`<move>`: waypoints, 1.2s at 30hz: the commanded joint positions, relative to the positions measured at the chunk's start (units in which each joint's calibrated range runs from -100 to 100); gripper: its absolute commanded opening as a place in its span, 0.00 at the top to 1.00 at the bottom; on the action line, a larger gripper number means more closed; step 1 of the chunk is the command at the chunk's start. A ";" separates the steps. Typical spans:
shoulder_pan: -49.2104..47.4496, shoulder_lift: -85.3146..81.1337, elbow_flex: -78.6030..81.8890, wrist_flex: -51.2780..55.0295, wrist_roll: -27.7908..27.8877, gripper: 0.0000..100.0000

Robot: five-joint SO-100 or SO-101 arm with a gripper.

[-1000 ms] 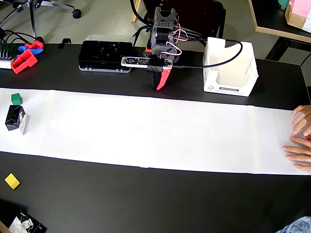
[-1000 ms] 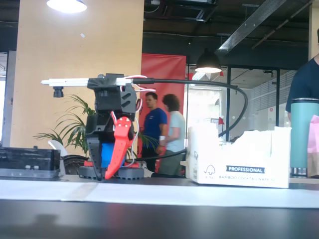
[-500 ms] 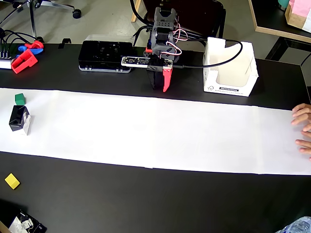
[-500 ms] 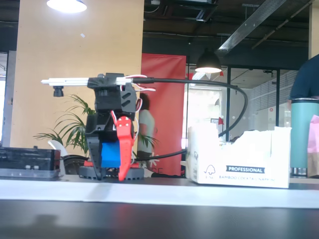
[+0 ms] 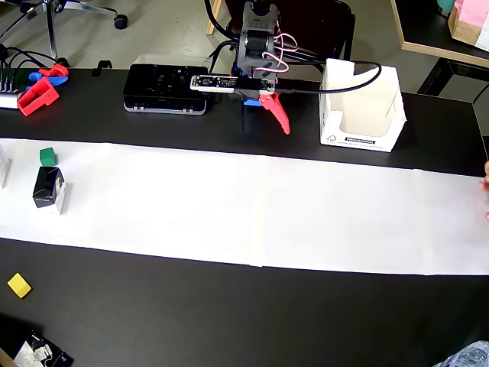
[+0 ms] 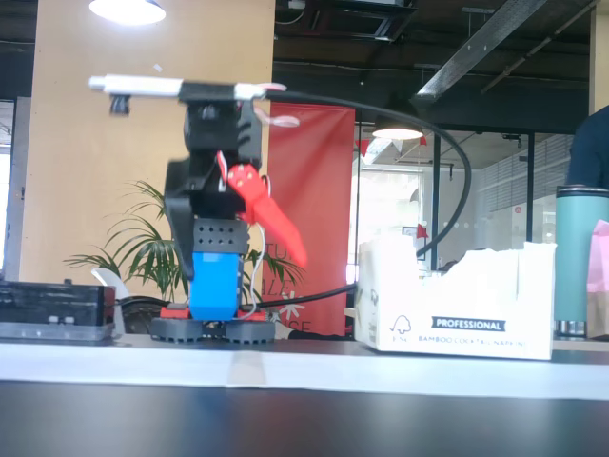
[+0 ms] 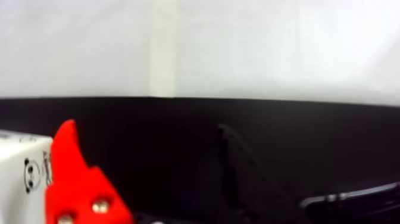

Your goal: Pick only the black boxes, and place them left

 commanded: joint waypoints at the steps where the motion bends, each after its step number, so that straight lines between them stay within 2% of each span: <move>1: 6.34 7.61 -15.81 4.09 6.97 0.52; 4: 10.07 10.61 -21.92 5.60 10.18 0.52; 14: 16.30 21.20 -40.45 5.60 10.87 0.51; 22: 25.57 34.16 -56.41 5.68 17.24 0.51; 36: 31.55 50.12 -79.46 5.68 17.50 0.51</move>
